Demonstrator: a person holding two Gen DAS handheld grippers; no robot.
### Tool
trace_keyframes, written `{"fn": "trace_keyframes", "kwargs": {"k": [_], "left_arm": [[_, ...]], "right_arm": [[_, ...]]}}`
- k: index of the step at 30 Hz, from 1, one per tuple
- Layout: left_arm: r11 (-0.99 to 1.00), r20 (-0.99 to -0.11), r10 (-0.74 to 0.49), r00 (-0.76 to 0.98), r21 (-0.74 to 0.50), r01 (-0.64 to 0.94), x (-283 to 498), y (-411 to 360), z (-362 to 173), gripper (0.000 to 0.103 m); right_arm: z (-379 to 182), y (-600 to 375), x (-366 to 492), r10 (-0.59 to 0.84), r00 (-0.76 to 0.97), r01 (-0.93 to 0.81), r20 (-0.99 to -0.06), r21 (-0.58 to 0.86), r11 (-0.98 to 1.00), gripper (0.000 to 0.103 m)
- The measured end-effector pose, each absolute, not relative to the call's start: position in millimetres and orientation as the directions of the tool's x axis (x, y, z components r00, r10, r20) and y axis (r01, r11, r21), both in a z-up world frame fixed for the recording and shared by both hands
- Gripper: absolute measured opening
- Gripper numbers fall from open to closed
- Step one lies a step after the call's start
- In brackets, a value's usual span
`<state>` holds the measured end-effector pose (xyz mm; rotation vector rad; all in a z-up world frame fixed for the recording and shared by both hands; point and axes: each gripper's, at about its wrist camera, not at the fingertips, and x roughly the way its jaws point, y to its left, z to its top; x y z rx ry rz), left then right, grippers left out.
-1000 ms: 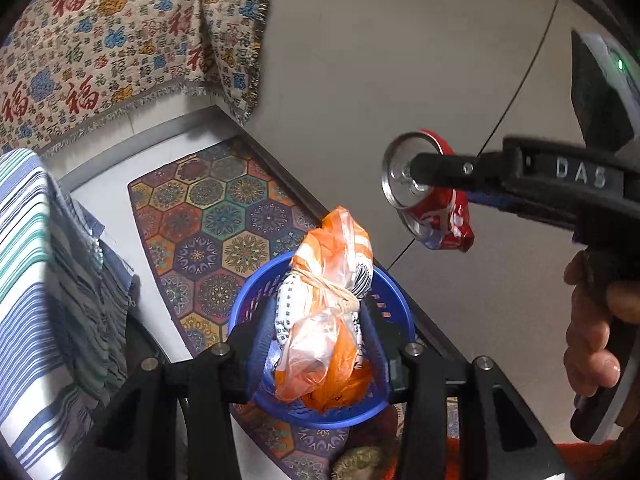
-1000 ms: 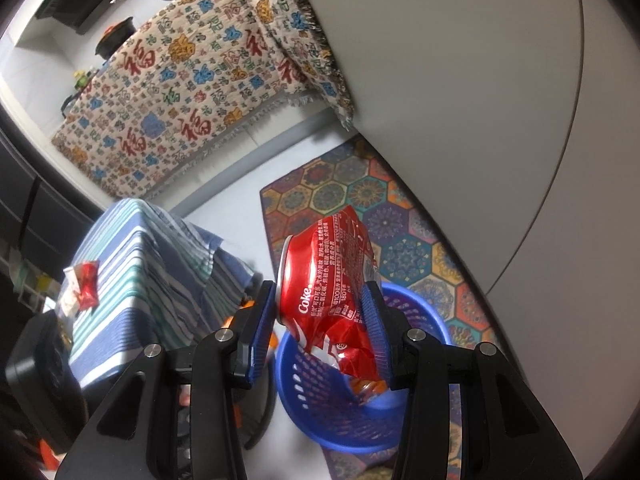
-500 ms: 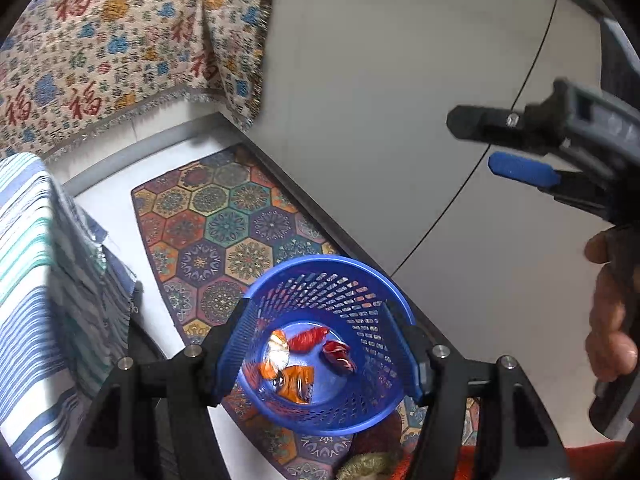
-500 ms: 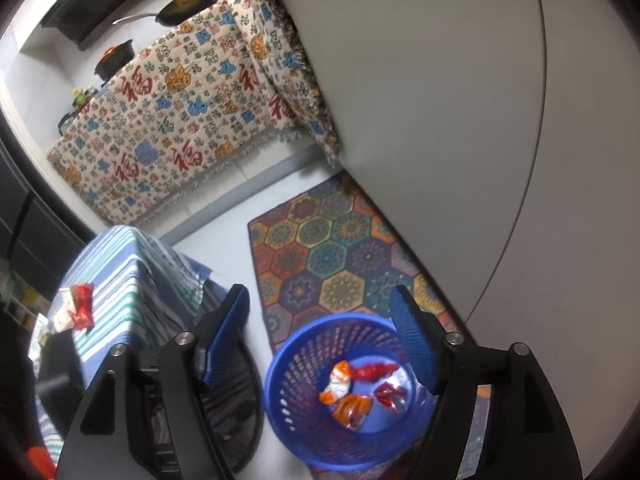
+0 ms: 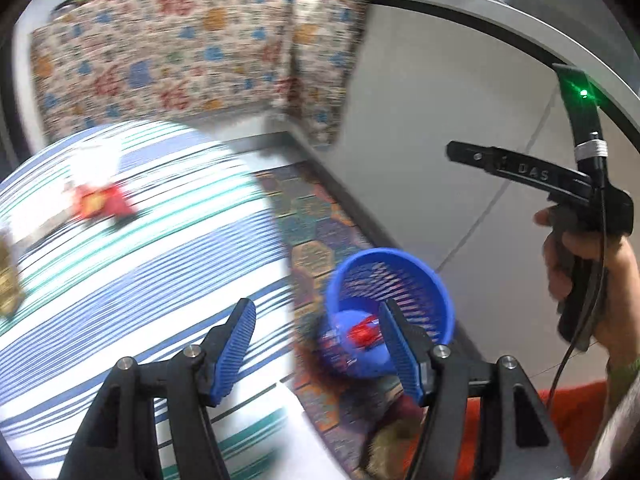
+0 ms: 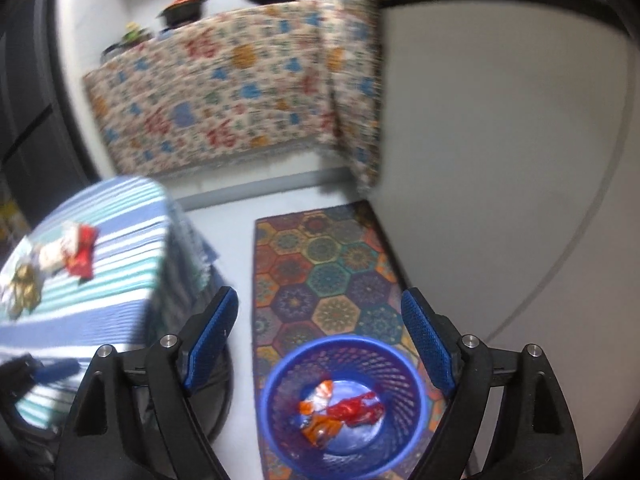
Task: Collect trash
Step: 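Move both tools back over the table toward the remaining trash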
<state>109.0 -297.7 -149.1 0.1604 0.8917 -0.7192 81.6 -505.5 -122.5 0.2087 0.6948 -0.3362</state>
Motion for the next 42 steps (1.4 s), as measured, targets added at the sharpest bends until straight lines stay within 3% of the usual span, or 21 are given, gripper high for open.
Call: {"fn": "trace_keyframes", "kwargs": {"k": [6,12,18,25,27,29,34,42], "left_arm": [[0.860,-0.778,-0.368,0.509,-0.078,0.504,124.2,-190.5,-148.9,0.066],[0.941,-0.798,-0.240,0.553,-0.052,0.334,142.9,-95.2,-154.6,0.065],[0.973,-0.803,-0.175,0.570,-0.053,0.224,153.9,-38.0,-160.2,0.066],[0.981,-0.812,-0.132,0.568,-0.024,0.193,169.2,-20.4,-174.3,0.068],[0.980,-0.810,-0.124,0.573,-0.008,0.201,172.8,-21.1,-174.7,0.070],[0.978,-0.809,-0.113,0.576,0.013,0.210,179.6,-21.2,-176.5,0.080],[0.976,-0.803,-0.120,0.583,0.013,0.219,197.0,-15.1,-178.1,0.091],[0.965,-0.805,-0.163,0.570,-0.010,0.261,228.8,-10.7,-175.3,0.091]], "right_arm": [[-118.8,-398.1,122.5,-0.091,0.750,0.145,-0.655,0.029,0.989,0.087],[-145.1,-289.9,160.7,0.163,0.684,-0.082,-0.711,0.147,0.986,0.086],[-177.0,-215.3,179.4,0.194,0.605,-0.218,-0.772,0.074,0.973,0.085],[-192.5,-182.4,200.7,0.186,0.576,-0.258,-0.796,0.039,0.965,0.086],[-192.8,-179.8,205.3,0.190,0.579,-0.260,-0.793,0.041,0.965,0.087],[-194.3,-179.2,208.5,0.183,0.585,-0.257,-0.790,0.033,0.966,0.088],[-193.2,-178.5,216.5,0.169,0.588,-0.244,-0.791,0.026,0.969,0.096],[-194.0,-179.3,223.0,0.161,0.586,-0.231,-0.794,0.027,0.973,0.102]]}}
